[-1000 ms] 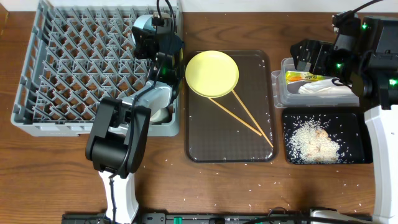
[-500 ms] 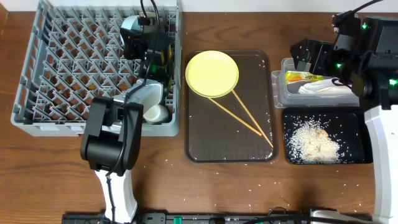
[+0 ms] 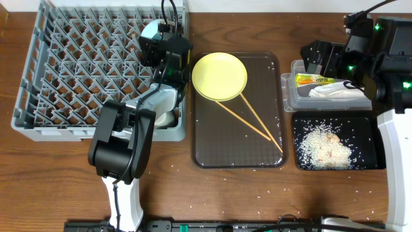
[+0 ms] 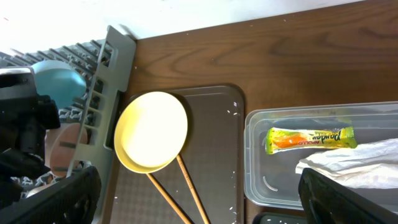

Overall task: Sort waste into correct bins and load items into the dishwasher
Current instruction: 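Set the blue bowl in the rack and open left gripper, then reach left gripper to the yellow plate rim and grasp it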

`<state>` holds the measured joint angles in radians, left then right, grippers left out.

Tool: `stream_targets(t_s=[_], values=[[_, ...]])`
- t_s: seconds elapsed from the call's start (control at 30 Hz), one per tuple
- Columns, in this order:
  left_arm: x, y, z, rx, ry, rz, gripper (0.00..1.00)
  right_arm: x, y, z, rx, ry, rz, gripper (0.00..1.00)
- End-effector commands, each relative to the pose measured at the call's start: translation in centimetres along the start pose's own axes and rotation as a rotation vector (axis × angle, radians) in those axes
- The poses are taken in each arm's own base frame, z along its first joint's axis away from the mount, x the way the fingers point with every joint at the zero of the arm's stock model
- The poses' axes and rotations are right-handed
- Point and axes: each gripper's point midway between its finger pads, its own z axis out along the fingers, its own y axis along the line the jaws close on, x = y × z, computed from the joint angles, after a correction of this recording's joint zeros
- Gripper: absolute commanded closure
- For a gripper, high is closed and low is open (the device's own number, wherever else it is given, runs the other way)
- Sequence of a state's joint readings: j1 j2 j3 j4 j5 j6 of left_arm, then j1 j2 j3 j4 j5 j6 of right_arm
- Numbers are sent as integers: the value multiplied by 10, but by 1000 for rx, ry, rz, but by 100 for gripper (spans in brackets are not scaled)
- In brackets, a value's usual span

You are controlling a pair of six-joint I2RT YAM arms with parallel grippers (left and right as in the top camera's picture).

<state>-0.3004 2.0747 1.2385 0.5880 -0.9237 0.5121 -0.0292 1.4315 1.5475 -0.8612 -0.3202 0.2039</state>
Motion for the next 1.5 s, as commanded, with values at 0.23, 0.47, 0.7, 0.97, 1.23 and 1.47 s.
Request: stream_targets(t_s=[0.23, 0.47, 0.7, 0.97, 1.23, 1.47], values=[[-20, -23, -26, 65, -56, -11, 69, 0, 1, 1, -1, 1, -6, 1], [-28, -47, -44, 167, -93, 25, 56, 0, 1, 1, -1, 1, -6, 1], [-36, -59, -52, 259, -119, 12, 37, 0, 1, 1, -1, 1, -6, 1], [-55, -72, -91, 597, -120, -108, 21, 0, 1, 1, -1, 1, -6, 1], [-51, -86, -128, 856, -19, -229, 15, 0, 1, 1, -1, 1, -6, 1], [-54, -91, -157, 1027, 75, -328, 15, 0, 1, 1, -1, 1, -6, 1]])
